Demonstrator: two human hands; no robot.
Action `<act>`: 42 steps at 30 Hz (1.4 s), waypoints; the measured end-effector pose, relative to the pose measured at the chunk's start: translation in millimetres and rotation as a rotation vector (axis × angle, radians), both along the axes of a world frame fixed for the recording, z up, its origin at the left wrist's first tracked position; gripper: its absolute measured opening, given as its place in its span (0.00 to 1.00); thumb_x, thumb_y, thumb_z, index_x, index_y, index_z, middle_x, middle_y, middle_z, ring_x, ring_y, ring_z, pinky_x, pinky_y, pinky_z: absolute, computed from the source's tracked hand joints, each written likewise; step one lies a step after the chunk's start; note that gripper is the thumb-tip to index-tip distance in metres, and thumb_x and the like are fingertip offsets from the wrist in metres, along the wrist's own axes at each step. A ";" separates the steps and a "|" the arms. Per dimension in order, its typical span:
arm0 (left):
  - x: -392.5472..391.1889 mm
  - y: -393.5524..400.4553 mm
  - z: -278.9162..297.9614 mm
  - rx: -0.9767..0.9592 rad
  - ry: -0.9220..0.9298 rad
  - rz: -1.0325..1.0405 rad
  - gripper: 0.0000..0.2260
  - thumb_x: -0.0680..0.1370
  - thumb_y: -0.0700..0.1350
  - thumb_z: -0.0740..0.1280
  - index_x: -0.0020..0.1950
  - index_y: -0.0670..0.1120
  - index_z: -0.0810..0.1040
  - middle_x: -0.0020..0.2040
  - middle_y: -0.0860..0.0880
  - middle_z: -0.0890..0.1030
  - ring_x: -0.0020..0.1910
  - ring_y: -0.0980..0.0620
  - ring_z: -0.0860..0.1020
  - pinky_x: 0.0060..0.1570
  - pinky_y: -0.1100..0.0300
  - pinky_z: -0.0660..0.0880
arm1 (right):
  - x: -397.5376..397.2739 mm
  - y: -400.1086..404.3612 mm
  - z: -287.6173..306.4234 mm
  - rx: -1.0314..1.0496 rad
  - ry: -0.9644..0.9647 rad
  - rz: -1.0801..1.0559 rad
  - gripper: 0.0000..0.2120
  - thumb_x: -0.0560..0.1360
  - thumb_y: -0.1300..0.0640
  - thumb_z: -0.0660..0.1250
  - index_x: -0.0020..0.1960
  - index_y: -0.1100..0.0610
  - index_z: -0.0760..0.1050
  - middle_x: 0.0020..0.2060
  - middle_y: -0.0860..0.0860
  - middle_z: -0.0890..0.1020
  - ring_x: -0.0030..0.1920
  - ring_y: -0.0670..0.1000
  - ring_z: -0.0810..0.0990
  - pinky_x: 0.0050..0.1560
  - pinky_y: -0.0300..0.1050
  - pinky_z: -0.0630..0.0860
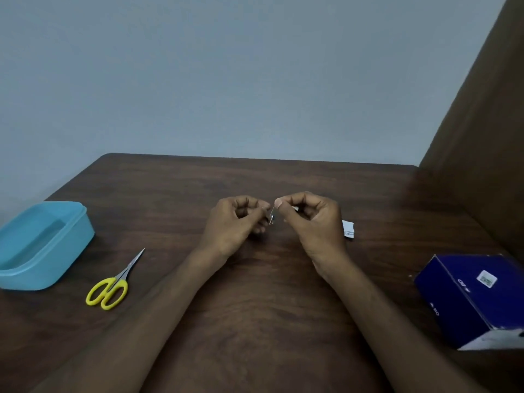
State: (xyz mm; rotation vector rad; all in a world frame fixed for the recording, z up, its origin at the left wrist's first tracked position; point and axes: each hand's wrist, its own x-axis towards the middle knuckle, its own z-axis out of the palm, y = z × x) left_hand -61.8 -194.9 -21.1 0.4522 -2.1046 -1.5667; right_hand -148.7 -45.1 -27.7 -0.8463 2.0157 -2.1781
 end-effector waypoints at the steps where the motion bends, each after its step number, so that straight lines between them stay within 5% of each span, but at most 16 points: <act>1: -0.2 1.8 -0.4 -0.019 0.014 0.001 0.06 0.83 0.44 0.72 0.50 0.45 0.86 0.37 0.47 0.87 0.34 0.51 0.85 0.40 0.58 0.81 | -0.9 0.0 0.4 -0.031 -0.021 0.001 0.04 0.76 0.60 0.79 0.42 0.54 0.87 0.41 0.50 0.89 0.42 0.46 0.85 0.49 0.48 0.82; 5: 1.3 15.1 -5.5 -0.400 0.030 -0.045 0.21 0.87 0.61 0.60 0.45 0.48 0.80 0.36 0.46 0.79 0.36 0.49 0.81 0.41 0.49 0.79 | -7.8 2.3 4.5 -0.148 -0.098 -0.082 0.03 0.77 0.61 0.78 0.45 0.60 0.87 0.35 0.48 0.86 0.37 0.43 0.80 0.44 0.39 0.78; 9: 1.4 11.5 -6.9 -0.627 0.154 -0.088 0.12 0.85 0.59 0.65 0.59 0.56 0.85 0.49 0.57 0.75 0.51 0.57 0.78 0.46 0.64 0.74 | -12.9 -0.5 2.2 -0.233 -0.244 -0.107 0.05 0.77 0.62 0.77 0.42 0.59 0.86 0.32 0.50 0.83 0.35 0.46 0.79 0.44 0.40 0.77; 11: 0.6 9.2 -6.0 -0.615 0.189 -0.112 0.07 0.85 0.55 0.67 0.59 0.57 0.84 0.52 0.58 0.76 0.54 0.57 0.79 0.49 0.63 0.75 | -15.3 -1.5 1.0 -0.240 -0.271 -0.099 0.05 0.77 0.61 0.77 0.41 0.59 0.86 0.32 0.51 0.82 0.35 0.47 0.78 0.45 0.42 0.76; 16: 1.4 10.4 -1.7 -0.524 0.205 -0.155 0.03 0.83 0.51 0.72 0.53 0.56 0.85 0.45 0.61 0.83 0.43 0.60 0.82 0.42 0.68 0.73 | -13.3 1.2 -1.4 -0.219 -0.246 -0.066 0.05 0.77 0.60 0.77 0.43 0.60 0.86 0.35 0.54 0.82 0.38 0.48 0.78 0.49 0.46 0.76; 21: 1.3 7.4 -3.3 -0.499 0.191 -0.156 0.02 0.81 0.48 0.74 0.51 0.52 0.87 0.43 0.61 0.84 0.44 0.62 0.82 0.43 0.70 0.72 | -21.6 13.5 6.5 -0.259 -0.213 -0.025 0.12 0.77 0.66 0.76 0.59 0.57 0.84 0.52 0.50 0.89 0.54 0.48 0.86 0.61 0.43 0.81; 26: 1.2 6.7 -7.3 -0.475 0.166 -0.142 0.03 0.80 0.46 0.75 0.52 0.54 0.87 0.42 0.64 0.83 0.40 0.63 0.80 0.40 0.71 0.71 | -24.8 15.1 3.4 -0.238 -0.140 -0.107 0.07 0.76 0.66 0.78 0.52 0.58 0.85 0.44 0.52 0.89 0.42 0.48 0.86 0.48 0.41 0.83; 30: -0.1 5.0 -5.4 -0.424 0.169 -0.117 0.05 0.82 0.46 0.74 0.55 0.55 0.87 0.44 0.58 0.85 0.40 0.62 0.80 0.40 0.69 0.73 | -20.7 12.0 3.5 -0.236 -0.165 -0.039 0.04 0.76 0.64 0.77 0.49 0.57 0.87 0.49 0.53 0.90 0.42 0.45 0.84 0.42 0.41 0.82; 35: -0.3 2.8 -5.1 -0.440 0.174 -0.122 0.06 0.83 0.48 0.72 0.58 0.56 0.87 0.49 0.57 0.85 0.48 0.55 0.83 0.45 0.61 0.78 | -13.0 10.0 -0.4 -0.184 -0.158 0.028 0.04 0.76 0.64 0.77 0.50 0.57 0.86 0.49 0.53 0.90 0.48 0.47 0.86 0.41 0.40 0.80; 39: 0.1 4.5 -5.1 -0.481 0.155 -0.167 0.08 0.84 0.49 0.71 0.61 0.59 0.86 0.51 0.59 0.84 0.50 0.54 0.82 0.45 0.61 0.76 | -14.3 9.1 2.4 -0.193 -0.264 -0.007 0.15 0.74 0.60 0.81 0.57 0.58 0.81 0.44 0.55 0.88 0.37 0.49 0.81 0.35 0.38 0.77; 42: 0.6 5.2 -4.6 -0.488 0.158 -0.168 0.08 0.84 0.48 0.71 0.60 0.59 0.86 0.51 0.60 0.84 0.47 0.56 0.79 0.44 0.65 0.72 | -16.9 10.7 5.1 -0.147 -0.308 0.025 0.13 0.75 0.58 0.80 0.58 0.56 0.83 0.45 0.54 0.86 0.35 0.47 0.78 0.34 0.37 0.76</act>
